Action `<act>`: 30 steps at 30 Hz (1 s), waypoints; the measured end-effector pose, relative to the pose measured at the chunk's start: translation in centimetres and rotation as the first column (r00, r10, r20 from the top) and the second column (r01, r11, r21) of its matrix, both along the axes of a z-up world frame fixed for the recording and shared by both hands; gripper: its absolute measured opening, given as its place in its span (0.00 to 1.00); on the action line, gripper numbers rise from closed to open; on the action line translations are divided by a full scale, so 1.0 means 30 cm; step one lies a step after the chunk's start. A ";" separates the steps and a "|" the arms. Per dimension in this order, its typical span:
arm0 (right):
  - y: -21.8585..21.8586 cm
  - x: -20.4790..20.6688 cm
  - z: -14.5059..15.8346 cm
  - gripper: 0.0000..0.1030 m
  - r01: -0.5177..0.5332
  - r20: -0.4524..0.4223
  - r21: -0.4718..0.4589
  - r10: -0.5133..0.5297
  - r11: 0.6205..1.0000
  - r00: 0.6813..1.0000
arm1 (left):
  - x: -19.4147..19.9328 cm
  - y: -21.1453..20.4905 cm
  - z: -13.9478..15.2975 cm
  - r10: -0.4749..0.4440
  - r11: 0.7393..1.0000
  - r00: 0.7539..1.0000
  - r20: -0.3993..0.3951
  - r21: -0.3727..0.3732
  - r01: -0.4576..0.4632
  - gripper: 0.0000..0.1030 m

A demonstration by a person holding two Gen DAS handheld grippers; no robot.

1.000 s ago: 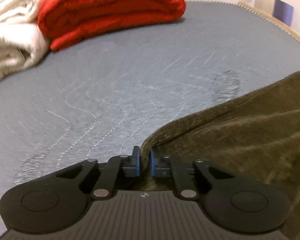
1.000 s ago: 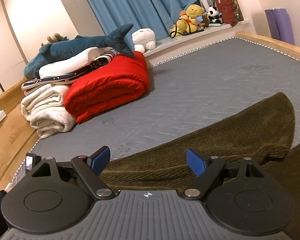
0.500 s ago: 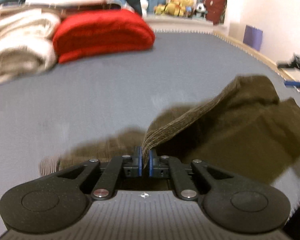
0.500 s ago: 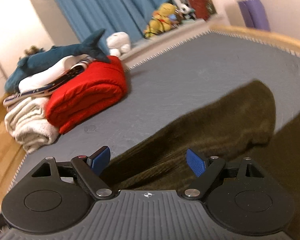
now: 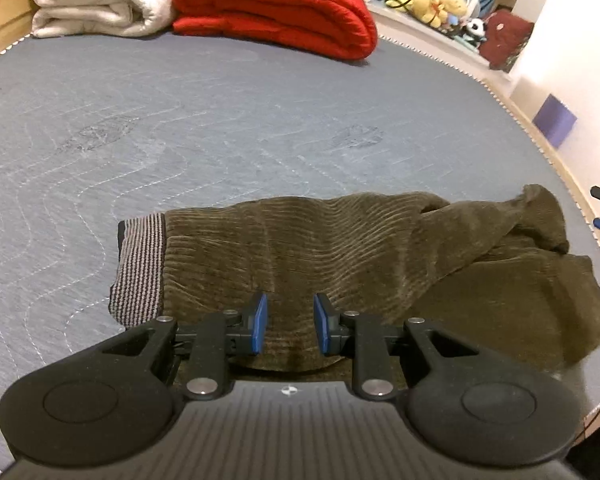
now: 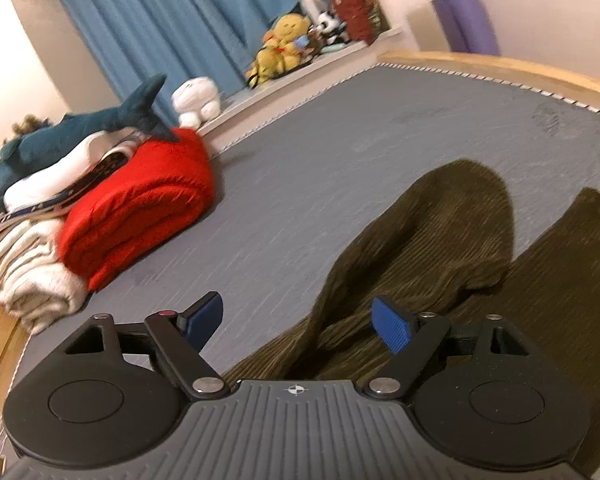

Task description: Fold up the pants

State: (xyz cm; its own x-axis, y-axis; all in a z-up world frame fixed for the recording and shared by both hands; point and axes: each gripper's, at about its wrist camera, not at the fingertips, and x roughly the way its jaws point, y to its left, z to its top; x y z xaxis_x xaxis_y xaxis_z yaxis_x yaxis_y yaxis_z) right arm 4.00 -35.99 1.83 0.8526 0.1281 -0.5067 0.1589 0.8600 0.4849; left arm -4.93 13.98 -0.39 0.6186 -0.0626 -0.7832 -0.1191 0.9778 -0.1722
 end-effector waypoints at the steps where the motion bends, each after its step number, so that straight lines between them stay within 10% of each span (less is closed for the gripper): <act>1: -0.016 0.012 -0.010 0.62 0.012 -0.001 0.004 -0.012 1.000 1.000 | 0.007 0.004 -0.006 -0.002 1.000 1.000 -0.003 0.002 0.002 0.27; 4: -0.055 0.070 -0.055 0.36 0.016 -0.017 0.032 -0.016 0.999 1.000 | 0.018 -0.021 -0.018 -0.012 1.000 1.000 -0.020 0.025 0.012 0.27; 7: -0.080 0.129 -0.115 0.33 0.026 -0.042 0.071 -0.023 0.997 0.999 | 0.039 -0.043 -0.034 -0.033 0.999 0.999 -0.038 0.028 0.034 0.28; 16: -0.066 0.309 -0.253 0.62 -0.026 -0.075 0.131 0.036 0.991 0.997 | 0.073 -0.052 -0.079 -0.048 0.997 0.996 -0.078 0.051 0.052 0.28; 30: 0.039 0.457 -0.356 0.69 -0.079 -0.125 0.075 0.088 0.994 0.988 | 0.068 -0.064 -0.061 -0.043 0.996 0.996 -0.078 0.075 0.049 0.28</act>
State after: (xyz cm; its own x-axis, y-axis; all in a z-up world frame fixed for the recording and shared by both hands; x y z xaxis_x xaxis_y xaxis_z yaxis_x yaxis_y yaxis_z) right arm 17.72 -34.82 -8.86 0.7664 0.2346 -0.5980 0.1527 0.8377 0.5243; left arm -2.89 12.05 -2.21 0.5546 -0.0274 -0.8317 -0.0840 0.9925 -0.0888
